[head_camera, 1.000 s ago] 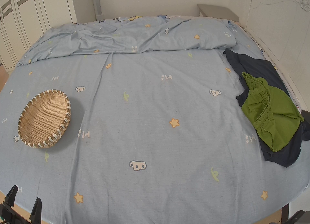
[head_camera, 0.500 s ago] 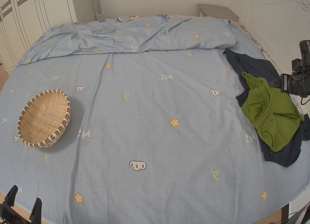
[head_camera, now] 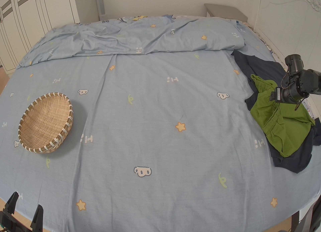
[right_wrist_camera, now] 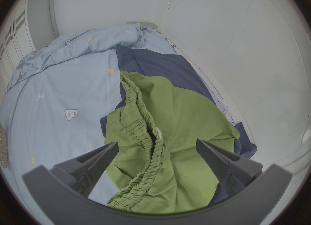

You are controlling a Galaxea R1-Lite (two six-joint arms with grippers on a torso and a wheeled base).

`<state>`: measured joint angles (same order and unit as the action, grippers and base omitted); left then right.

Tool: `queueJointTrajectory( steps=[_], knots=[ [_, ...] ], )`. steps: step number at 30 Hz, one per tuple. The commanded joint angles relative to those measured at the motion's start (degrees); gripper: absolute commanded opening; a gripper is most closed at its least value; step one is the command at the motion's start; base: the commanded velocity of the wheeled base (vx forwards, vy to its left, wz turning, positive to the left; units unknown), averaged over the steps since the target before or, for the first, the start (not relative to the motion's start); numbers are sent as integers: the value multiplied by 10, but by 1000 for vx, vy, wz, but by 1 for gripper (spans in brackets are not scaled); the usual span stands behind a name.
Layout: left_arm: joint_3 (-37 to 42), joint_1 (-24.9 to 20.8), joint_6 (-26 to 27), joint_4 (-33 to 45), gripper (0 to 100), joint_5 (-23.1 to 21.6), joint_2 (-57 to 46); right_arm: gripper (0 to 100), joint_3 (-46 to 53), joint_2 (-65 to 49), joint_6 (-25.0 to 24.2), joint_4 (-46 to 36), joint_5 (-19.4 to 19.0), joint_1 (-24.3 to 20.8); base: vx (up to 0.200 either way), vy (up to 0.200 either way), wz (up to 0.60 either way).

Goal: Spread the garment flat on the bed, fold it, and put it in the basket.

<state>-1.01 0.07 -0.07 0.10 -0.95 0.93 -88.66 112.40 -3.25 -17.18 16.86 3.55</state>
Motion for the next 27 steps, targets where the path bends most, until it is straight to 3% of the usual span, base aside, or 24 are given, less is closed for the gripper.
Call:
queueJointTrajectory(
  steps=[1,10,11,15,20,27],
  knots=[
    [9,0,0,0,100,0,-2,100,-4,24,0,7,-1,4,0,0,0],
    [9,0,0,0,100,0,-2,100,-12,52,-6,28,-2,17,0,0,0],
    [9,0,0,0,100,0,-3,0,-12,52,-6,28,-2,17,0,0,0],
    [9,0,0,0,100,0,-2,0,-12,52,-8,25,-8,18,0,0,0],
    [9,0,0,0,100,0,-3,0,-12,50,-15,20,-46,18,0,0,0],
    [9,0,0,0,100,0,-2,0,-18,50,-18,-2,-60,16,0,0,0]
  ],
)
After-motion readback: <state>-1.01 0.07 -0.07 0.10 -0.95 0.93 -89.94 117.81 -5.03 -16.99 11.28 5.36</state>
